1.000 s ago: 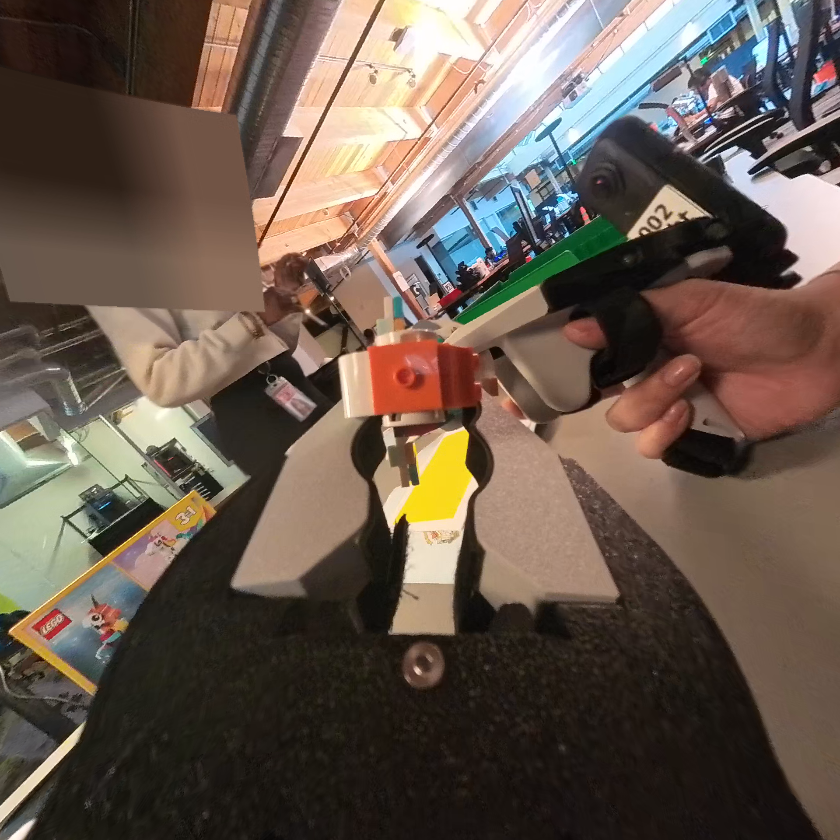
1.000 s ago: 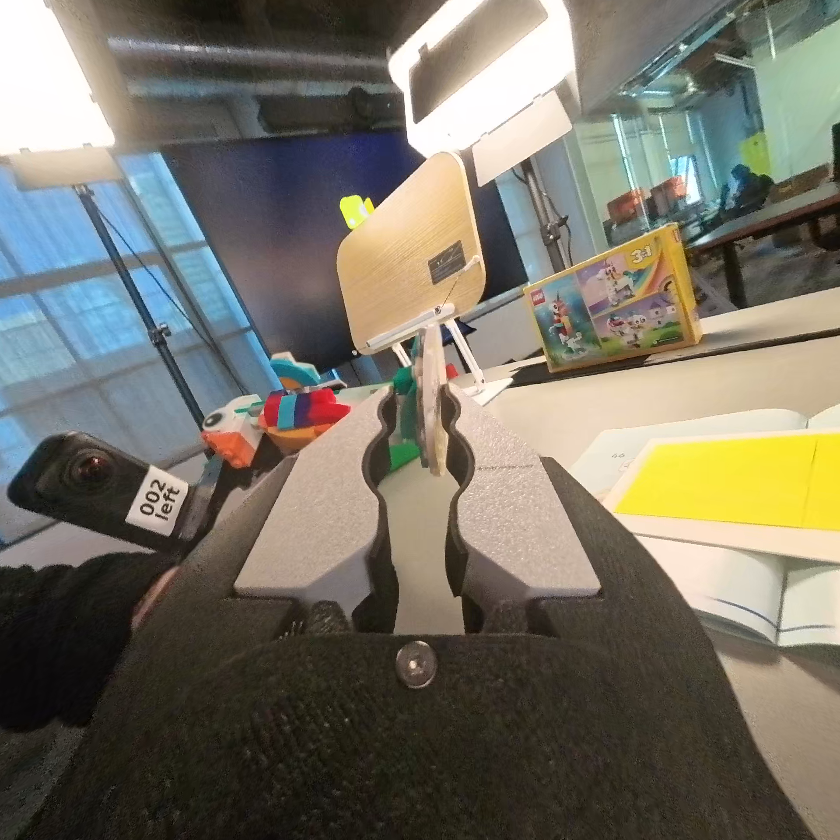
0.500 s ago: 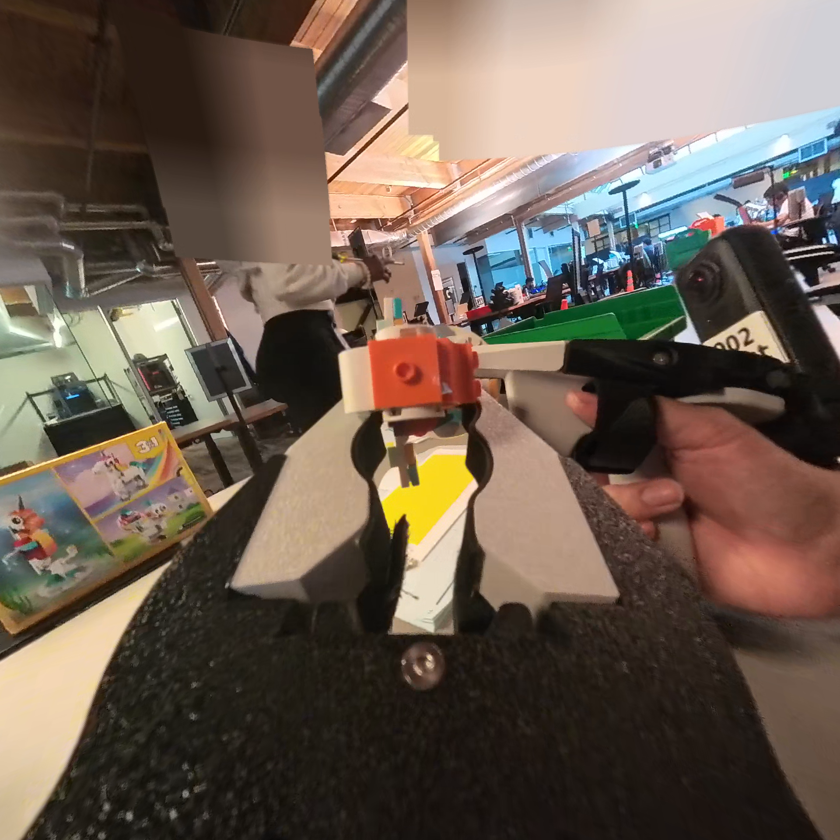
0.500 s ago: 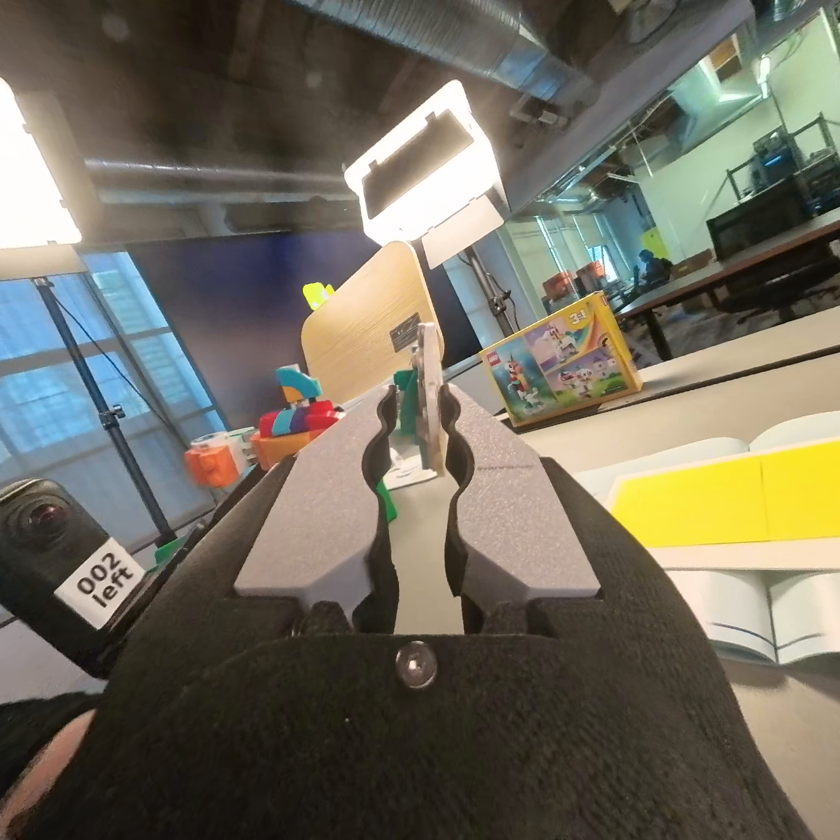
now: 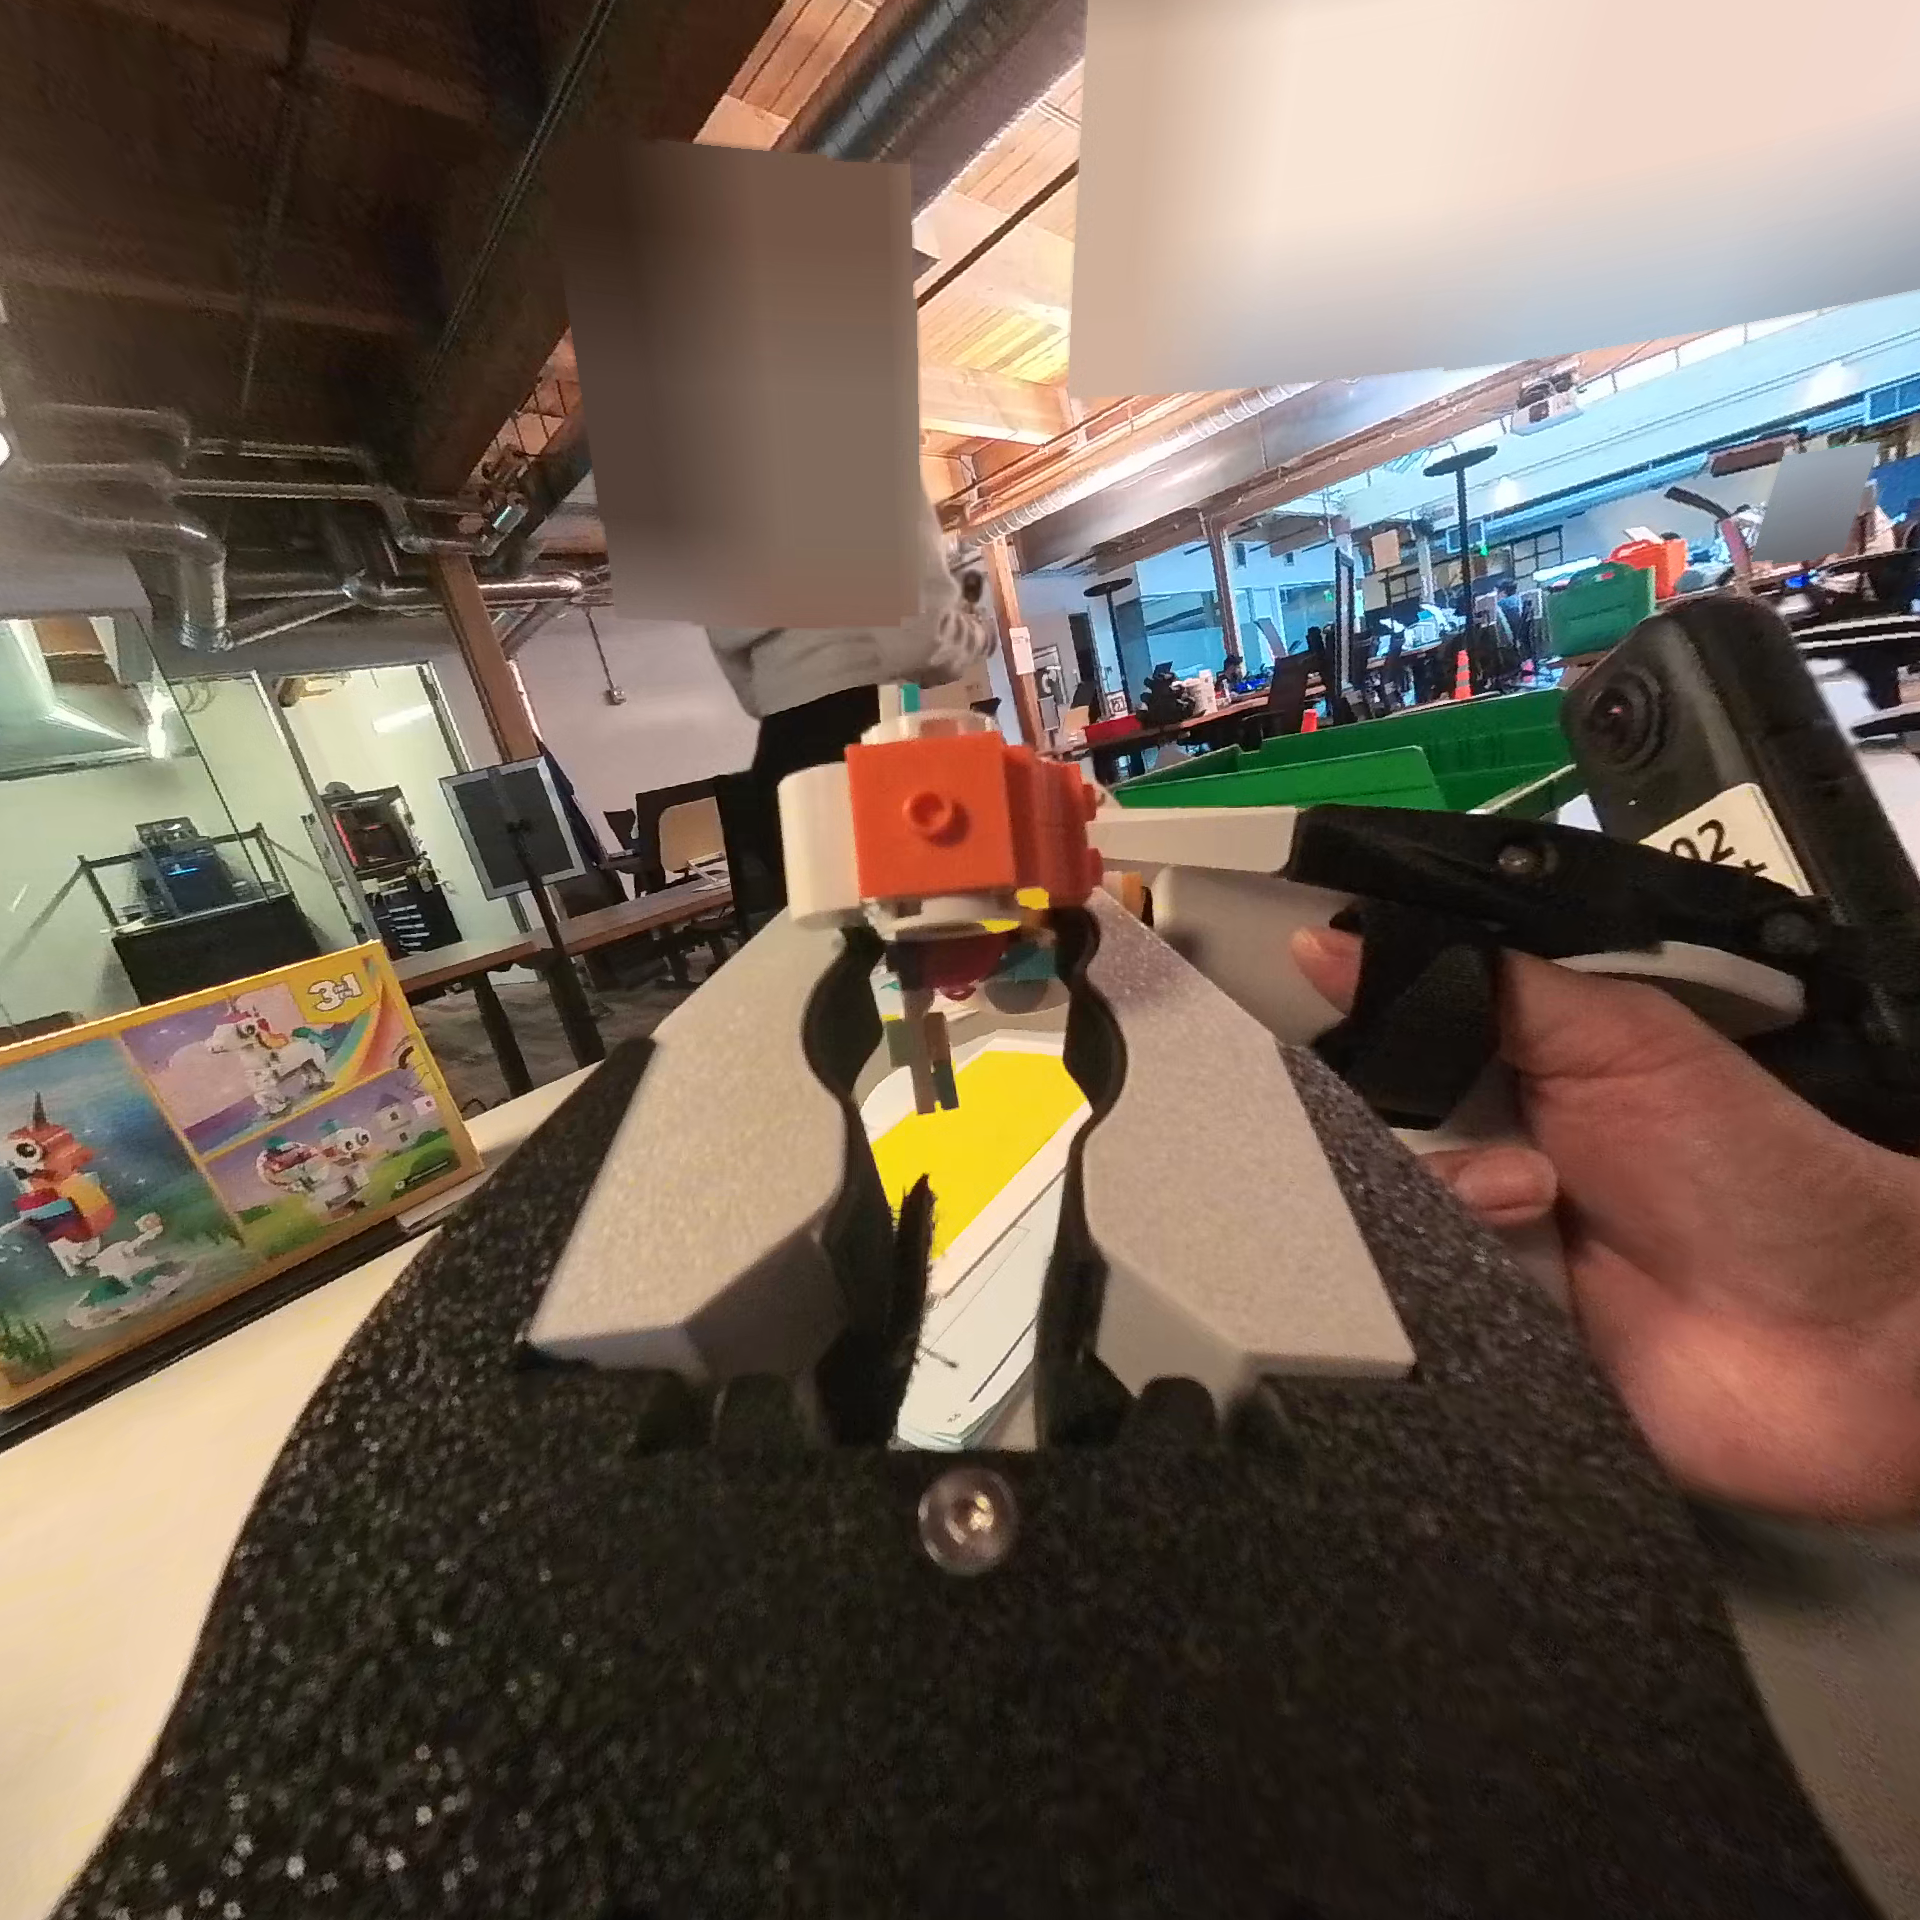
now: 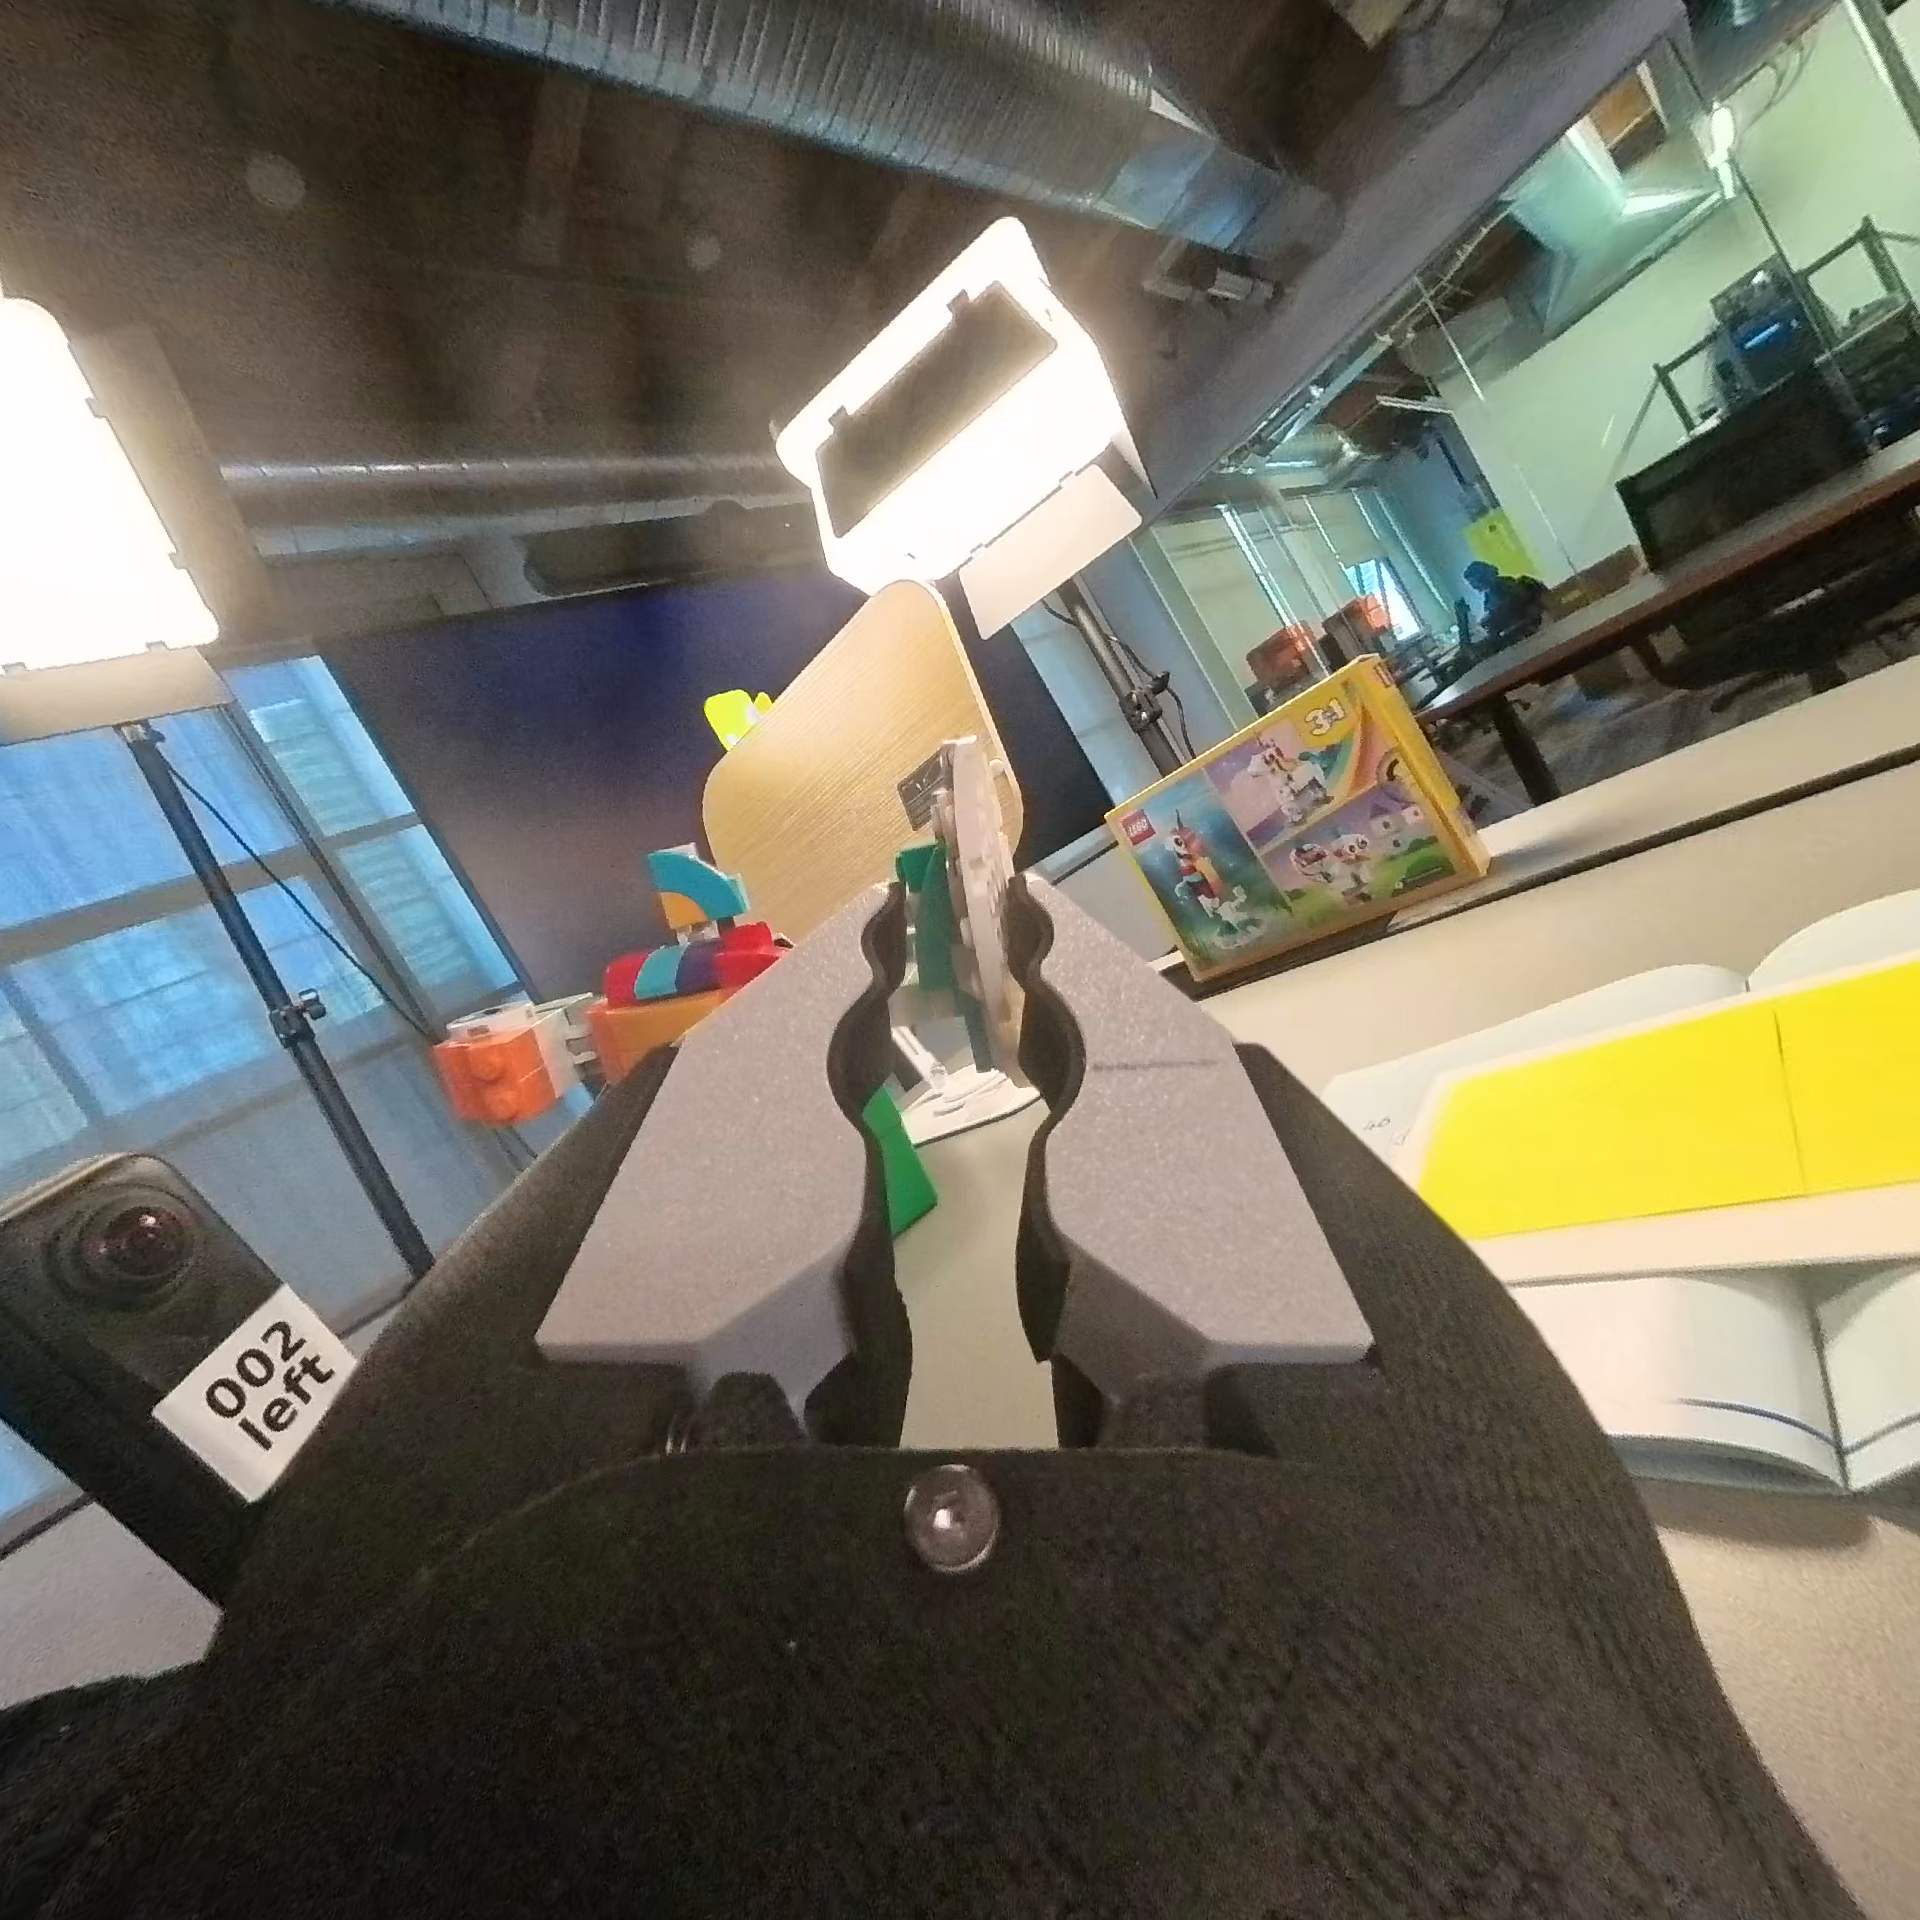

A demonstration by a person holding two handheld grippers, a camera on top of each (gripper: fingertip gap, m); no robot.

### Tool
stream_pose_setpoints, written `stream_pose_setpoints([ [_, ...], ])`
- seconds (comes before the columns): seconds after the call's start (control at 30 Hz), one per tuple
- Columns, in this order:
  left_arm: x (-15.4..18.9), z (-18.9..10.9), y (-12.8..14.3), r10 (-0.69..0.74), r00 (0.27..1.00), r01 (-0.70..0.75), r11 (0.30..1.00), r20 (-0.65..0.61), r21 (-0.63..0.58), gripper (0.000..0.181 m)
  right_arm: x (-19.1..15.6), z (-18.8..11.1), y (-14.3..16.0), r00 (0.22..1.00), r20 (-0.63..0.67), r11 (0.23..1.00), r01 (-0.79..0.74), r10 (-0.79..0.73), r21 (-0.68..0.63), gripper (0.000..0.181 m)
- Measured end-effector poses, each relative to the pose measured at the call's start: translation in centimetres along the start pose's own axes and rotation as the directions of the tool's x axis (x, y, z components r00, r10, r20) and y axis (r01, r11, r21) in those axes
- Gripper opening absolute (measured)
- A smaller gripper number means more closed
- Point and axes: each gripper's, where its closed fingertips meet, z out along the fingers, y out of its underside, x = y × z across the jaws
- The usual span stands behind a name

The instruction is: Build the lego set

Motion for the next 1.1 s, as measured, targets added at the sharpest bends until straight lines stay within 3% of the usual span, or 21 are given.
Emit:
stream_pose_setpoints([
  [0.23, 0.13, 0.05, -0.02, 0.065, 0.998, -0.065, 0.998, 0.019, -0.006, 0.03, -0.22, -0.02, -0.02, 1.0, -0.003, 1.0, 0.011, -0.011, 0.002, 0.017],
  [0.8, 0.09, 0.13, 0.1, 0.039, 0.999, -0.039, 0.999, 0.008, -0.005, 0.029, 0.01, 0.01, 0.05, 1.0, -0.016, 1.0, 0.007, -0.007, -0.008, 0.017],
  [1.1, -0.06, 0.11, 0.0, 0.051, 0.999, -0.051, 0.999, 0.009, -0.009, 0.03, 0.03, 0.1, 0.08, 0.995, 0.033, 0.995, -0.097, 0.098, -0.02, 0.017],
])
